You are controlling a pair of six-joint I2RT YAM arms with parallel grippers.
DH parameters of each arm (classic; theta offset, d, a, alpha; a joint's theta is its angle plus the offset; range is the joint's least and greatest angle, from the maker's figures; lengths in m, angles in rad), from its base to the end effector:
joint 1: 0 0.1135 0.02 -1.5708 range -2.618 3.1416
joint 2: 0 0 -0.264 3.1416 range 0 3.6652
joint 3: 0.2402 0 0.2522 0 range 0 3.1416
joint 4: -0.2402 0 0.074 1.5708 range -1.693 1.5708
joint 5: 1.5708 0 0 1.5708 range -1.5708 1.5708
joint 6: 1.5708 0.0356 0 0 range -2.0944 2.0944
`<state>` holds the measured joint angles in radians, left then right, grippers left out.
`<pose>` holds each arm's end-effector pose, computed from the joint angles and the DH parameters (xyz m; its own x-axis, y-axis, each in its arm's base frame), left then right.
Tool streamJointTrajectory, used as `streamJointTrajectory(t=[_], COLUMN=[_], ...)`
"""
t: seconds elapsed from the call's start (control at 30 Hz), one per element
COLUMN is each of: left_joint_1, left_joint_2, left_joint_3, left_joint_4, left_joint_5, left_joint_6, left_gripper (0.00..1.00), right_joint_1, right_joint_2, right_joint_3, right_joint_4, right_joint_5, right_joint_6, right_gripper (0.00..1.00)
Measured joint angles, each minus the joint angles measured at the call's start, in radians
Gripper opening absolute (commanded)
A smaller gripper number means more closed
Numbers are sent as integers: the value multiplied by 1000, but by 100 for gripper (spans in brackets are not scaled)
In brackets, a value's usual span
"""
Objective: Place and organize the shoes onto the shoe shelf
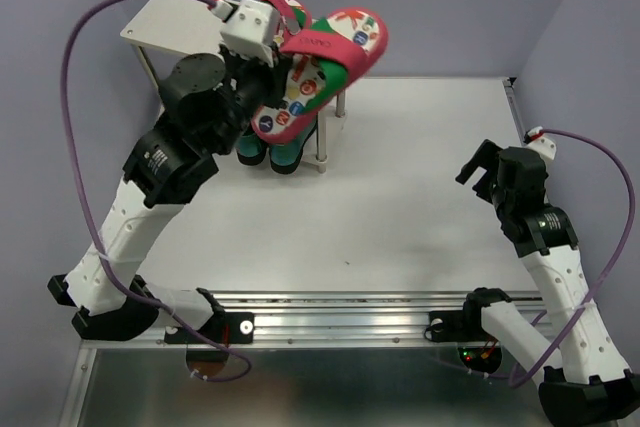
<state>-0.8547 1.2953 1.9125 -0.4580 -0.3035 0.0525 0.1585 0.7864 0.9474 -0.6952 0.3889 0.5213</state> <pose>0.1523 -0.1589 0.5754 0.1315 -0.0749 -0.9885 0.5200 0.8541 0.0045 0.1579 0.0116 0.3444 -0.3482 0.4110 -0.8425 0.4032 0.8770 0.2612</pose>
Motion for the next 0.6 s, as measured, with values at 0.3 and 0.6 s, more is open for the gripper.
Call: streamJointTrajectory(t=[0.3, 0.6], left_joint_1=[299, 630], left_joint_2=[64, 189], left_joint_3=[166, 190], left_joint_4=[-31, 22], left_joint_5=[-82, 42], left_joint_6=[82, 76], left_gripper=[0, 0], right_joint_1=[0, 0], right_joint_2=[12, 11], right_joint_3=[0, 0], right_joint_4=[0, -1], right_joint_5=[0, -4], right_joint_6=[-1, -2], right_gripper=[100, 100])
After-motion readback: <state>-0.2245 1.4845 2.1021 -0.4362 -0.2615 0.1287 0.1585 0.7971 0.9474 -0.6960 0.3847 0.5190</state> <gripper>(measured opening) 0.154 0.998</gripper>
